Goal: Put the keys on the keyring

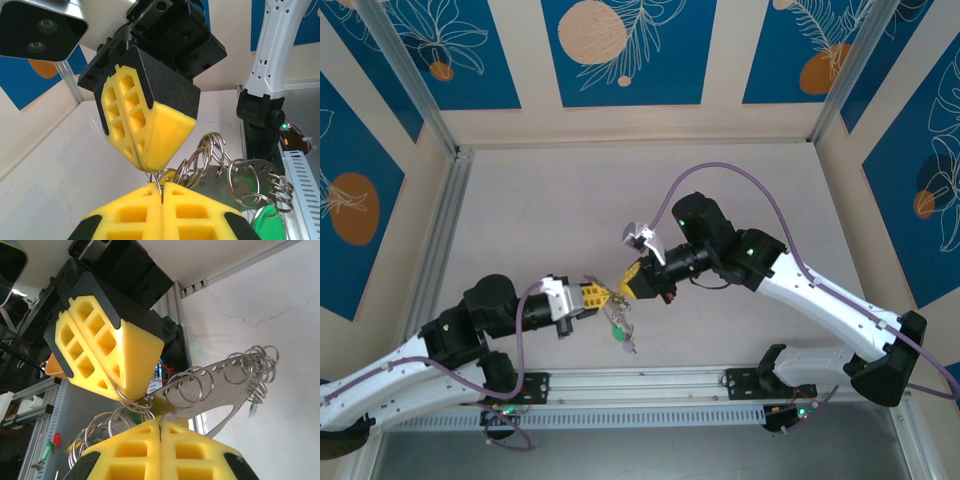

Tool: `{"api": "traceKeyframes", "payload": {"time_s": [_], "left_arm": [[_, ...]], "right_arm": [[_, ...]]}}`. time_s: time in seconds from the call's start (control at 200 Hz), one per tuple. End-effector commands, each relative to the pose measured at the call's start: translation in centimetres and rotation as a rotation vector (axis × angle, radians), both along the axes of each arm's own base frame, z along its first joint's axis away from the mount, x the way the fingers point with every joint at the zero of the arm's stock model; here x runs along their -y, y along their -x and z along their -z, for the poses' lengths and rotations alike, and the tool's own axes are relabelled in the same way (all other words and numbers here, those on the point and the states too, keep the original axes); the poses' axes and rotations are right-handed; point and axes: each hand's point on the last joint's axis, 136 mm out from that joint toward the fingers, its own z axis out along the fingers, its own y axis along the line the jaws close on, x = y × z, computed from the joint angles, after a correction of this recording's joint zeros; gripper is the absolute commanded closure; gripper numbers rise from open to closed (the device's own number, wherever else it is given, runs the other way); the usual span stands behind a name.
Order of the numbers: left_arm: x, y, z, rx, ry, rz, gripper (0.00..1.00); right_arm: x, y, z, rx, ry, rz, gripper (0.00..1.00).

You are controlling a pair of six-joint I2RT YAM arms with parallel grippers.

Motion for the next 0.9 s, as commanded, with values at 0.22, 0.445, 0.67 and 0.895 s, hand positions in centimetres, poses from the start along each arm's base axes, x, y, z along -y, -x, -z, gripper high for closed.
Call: {"api": "traceKeyframes", "payload": {"time_s": [0.22,0.445,0.67,0.895], "left_arm": [[-0.1,1.7,-2.7,0.028,0.092,0.079,1.0],[0.1,1.9,-2.6,0.027,0.084,0.098,1.0],[0.5,2.2,-3.0,0.018,0.082,0.129,1.0],[1.0,2.2,-3.2,0.011,0.076,0.14,1.0]], "right_arm": [[1.3,-1.2,-0.5,0.141,-0.018,0.094,0.67],[1.6,0.4,-2.8,0.235,-0.095,0.05,0.6],[0.9,1.8,-3.2,0.256,-0.12,-0.017,0.64],[0.4,2.0,-2.6,0.261,-0.119,-0.035,0.67]]}}
